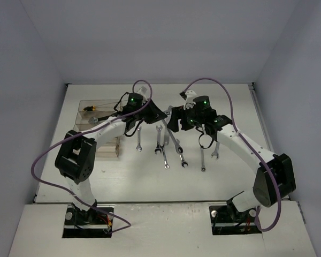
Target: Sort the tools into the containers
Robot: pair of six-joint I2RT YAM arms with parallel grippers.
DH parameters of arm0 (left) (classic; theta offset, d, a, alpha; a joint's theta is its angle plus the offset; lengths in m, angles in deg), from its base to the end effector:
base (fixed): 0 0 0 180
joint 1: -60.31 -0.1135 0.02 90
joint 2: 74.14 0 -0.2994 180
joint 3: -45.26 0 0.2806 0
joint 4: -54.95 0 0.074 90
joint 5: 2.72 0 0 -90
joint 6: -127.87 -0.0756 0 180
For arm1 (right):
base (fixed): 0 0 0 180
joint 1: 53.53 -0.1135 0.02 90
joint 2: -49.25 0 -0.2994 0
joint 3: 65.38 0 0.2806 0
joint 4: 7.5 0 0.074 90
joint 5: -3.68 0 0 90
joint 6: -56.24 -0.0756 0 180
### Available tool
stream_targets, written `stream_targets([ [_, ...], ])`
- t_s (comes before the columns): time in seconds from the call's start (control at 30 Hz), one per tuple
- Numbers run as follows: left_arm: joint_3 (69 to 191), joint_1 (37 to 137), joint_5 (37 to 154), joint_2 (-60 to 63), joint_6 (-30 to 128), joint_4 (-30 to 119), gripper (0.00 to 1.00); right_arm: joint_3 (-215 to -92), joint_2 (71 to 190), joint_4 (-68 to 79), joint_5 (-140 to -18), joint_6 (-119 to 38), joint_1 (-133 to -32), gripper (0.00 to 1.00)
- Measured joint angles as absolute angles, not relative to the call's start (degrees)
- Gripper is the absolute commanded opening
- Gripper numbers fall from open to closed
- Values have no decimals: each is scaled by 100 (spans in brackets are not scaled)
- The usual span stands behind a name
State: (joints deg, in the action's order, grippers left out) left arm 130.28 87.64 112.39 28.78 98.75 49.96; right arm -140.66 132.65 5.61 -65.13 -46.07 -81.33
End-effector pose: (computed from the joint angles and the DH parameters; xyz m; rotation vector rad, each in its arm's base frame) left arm 0.4163 -0.2513 0.2637 -0.3241 2.2020 -1.3685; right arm 0.3394 0.2098 0.3190 -0.5202 1.9359 0.8160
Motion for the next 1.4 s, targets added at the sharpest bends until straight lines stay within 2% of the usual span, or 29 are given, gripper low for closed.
stream_targets([
  [0.1, 12414, 8276, 11128, 2322, 9982, 4898, 0, -14076, 12972, 546, -6603, -4605, -8112, 76],
  [0.33, 11328, 6351, 10784, 828, 10227, 4805, 0, -14083, 12381, 540, -6751, -4591, -7891, 77],
  [0.67, 11309, 4764, 10707, 745, 10395, 4804, 0, -14027, 12340, 540, -6745, -4588, -7641, 77],
  [1.07, 11311, 4337, 10573, 1816, 10891, 5058, 0, -13719, 12242, 551, -6743, -4592, -7577, 77],
  [1.4, 10960, 4352, 10708, 1467, 11011, 5357, 0, -13659, 12209, 547, -6740, -4631, -7562, 77],
])
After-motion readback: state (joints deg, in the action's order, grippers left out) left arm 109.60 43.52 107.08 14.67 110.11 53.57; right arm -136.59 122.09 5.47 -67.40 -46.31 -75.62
